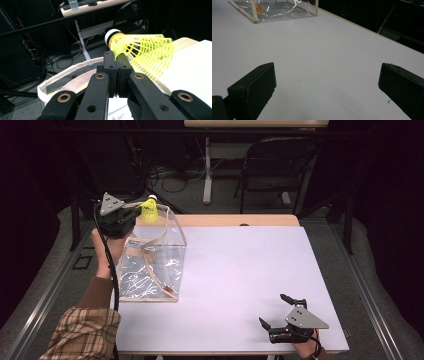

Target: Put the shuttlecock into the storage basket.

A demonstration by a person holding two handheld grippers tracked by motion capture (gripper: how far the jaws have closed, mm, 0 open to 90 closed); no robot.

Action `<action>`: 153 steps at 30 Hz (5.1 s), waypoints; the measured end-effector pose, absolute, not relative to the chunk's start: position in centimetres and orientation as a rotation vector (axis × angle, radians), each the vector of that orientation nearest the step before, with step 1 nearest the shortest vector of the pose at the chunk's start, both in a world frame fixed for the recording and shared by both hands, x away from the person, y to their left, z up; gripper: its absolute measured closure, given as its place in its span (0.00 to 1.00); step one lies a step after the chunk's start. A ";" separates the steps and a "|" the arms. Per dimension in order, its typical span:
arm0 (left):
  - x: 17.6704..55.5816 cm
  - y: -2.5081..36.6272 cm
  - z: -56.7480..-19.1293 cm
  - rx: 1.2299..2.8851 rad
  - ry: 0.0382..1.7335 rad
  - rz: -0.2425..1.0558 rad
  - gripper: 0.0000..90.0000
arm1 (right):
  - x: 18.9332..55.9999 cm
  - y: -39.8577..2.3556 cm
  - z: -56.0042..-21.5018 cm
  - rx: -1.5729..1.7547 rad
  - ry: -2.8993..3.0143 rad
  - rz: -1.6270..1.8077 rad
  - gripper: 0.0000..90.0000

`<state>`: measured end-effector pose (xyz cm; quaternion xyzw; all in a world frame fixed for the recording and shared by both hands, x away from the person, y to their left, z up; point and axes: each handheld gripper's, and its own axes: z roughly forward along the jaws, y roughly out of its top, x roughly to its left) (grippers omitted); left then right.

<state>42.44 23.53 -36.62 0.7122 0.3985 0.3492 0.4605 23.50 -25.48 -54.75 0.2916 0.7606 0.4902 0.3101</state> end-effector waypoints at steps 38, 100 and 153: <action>43.1 23.1 -38.3 1.842 0.999 0.809 0.99 | 23.5 -25.5 -54.8 0.777 2.016 1.296 0.01; 45.2 22.1 -40.3 1.983 1.045 0.732 0.99 | 23.4 -25.5 -54.7 0.767 2.008 1.301 0.01; 47.1 22.1 -41.9 2.077 1.088 0.653 0.67 | 23.4 -25.5 -54.7 0.762 2.011 1.305 0.01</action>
